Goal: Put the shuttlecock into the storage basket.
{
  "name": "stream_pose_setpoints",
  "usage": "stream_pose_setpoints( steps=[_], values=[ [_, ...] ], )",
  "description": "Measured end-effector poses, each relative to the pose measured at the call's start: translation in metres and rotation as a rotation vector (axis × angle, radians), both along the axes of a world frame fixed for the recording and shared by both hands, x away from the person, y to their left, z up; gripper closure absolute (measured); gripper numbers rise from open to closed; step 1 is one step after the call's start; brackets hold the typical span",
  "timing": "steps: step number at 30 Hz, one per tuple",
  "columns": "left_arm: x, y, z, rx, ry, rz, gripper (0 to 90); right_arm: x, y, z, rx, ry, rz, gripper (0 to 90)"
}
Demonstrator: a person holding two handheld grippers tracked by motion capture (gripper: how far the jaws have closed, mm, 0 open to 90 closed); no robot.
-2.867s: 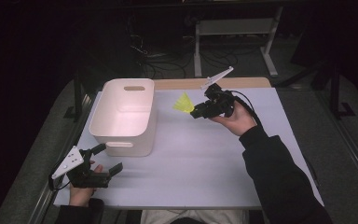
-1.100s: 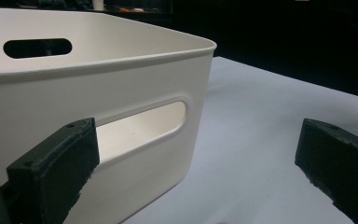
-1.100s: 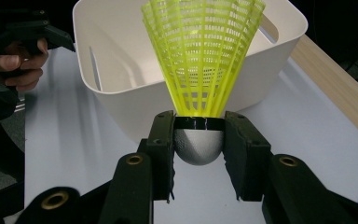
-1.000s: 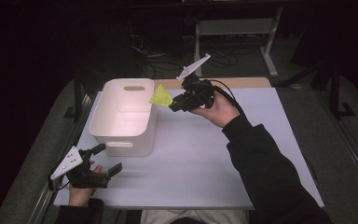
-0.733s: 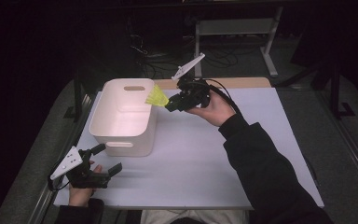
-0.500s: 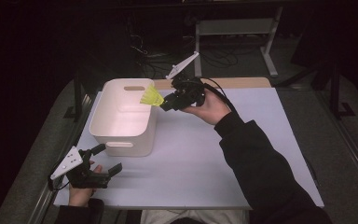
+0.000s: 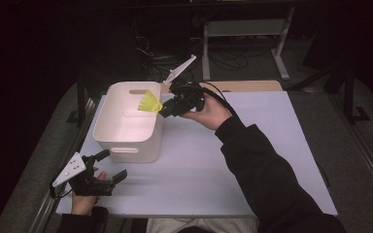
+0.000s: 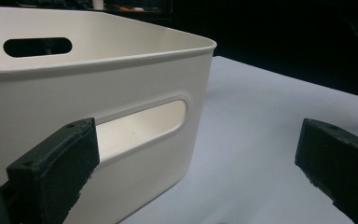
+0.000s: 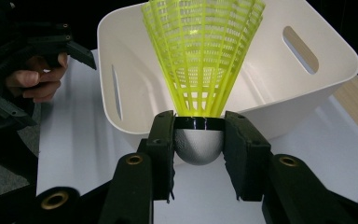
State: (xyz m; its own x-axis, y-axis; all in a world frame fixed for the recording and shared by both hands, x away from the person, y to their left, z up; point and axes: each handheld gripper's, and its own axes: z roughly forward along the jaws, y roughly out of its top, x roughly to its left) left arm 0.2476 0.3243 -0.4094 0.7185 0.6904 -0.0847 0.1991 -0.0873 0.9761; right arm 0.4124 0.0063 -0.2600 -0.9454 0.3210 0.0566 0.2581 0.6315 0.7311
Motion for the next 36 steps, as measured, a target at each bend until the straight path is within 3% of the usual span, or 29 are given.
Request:
stream_pose_setpoints(
  steps=[36],
  values=[
    [-0.001,0.001,0.000,-0.005,-0.003,-0.004,0.0,0.003,0.040,-0.016,0.008,0.026,0.076,63.7]
  ],
)
